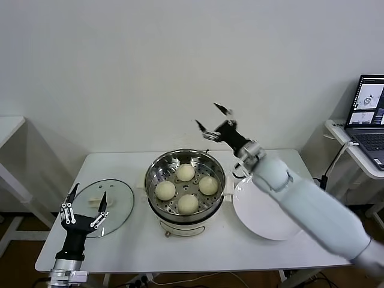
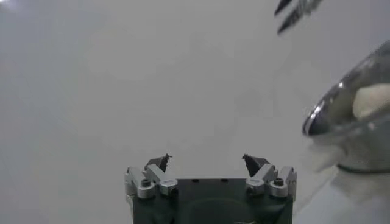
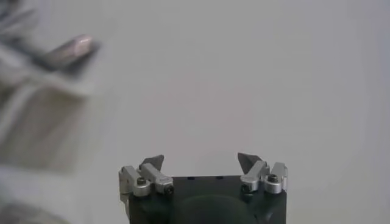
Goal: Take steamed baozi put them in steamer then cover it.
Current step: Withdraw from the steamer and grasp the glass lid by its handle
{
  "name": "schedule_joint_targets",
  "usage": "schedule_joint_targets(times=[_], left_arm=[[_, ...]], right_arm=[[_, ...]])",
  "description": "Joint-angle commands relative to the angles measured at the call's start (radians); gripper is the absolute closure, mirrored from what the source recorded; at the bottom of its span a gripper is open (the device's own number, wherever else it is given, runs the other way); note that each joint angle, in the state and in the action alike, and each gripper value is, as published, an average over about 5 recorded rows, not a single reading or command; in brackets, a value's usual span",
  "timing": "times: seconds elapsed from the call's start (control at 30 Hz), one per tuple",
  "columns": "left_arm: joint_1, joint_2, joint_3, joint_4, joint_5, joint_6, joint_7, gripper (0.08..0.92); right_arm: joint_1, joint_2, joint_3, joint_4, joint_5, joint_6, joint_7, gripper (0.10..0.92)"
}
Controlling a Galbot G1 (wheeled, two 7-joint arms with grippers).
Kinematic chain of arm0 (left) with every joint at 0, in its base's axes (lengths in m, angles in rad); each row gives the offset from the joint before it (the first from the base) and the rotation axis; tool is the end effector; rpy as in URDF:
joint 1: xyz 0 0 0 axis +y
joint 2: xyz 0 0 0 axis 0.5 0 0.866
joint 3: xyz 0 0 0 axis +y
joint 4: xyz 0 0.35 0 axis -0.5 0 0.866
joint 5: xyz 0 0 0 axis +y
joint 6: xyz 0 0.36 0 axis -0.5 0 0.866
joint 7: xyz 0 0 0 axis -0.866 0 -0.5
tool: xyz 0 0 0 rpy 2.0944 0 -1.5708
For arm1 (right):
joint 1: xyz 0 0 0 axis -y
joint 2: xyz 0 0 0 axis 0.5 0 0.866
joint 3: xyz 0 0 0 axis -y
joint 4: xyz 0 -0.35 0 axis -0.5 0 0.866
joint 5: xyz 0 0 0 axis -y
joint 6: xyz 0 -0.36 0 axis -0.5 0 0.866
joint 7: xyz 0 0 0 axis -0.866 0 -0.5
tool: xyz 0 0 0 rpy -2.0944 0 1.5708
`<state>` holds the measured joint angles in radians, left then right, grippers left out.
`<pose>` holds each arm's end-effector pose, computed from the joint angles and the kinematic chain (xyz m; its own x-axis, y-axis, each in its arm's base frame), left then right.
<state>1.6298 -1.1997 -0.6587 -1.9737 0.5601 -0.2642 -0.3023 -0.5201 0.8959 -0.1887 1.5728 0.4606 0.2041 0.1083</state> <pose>0.1758 0.1173 -0.3296 -0.9702 0.0554 -0.2359 -0.1508 0.6237 0.7670 0.4466 -0.0345 -0.2257 -0.8447 -0.4705 -0.2552 -0.3791 0.8625 -0.3351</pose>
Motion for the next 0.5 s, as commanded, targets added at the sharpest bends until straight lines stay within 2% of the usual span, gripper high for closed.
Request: schedule_joint_targets(times=[0.03, 0.27, 0.5], left_arm=[[-0.048, 0.024, -0.037, 0.180, 0.313, -0.057, -0.009, 0.177], [-0.087, 0.039, -0.041, 0.340, 0.454, -0.074, -0.014, 0.177], [-0.156, 0.040, -0.008, 0.492, 0.552, -0.093, -0.059, 0.177]], right_arm=[[-0.689, 0.134, 0.626, 0.053, -0.100, 0.142, 0.095, 0.203], [-0.821, 0.256, 0.677, 0.064, -0.147, 0.178, 0.062, 0.203], [-0.848, 0.314, 0.671, 0.069, -0.190, 0.180, 0.057, 0.203]])
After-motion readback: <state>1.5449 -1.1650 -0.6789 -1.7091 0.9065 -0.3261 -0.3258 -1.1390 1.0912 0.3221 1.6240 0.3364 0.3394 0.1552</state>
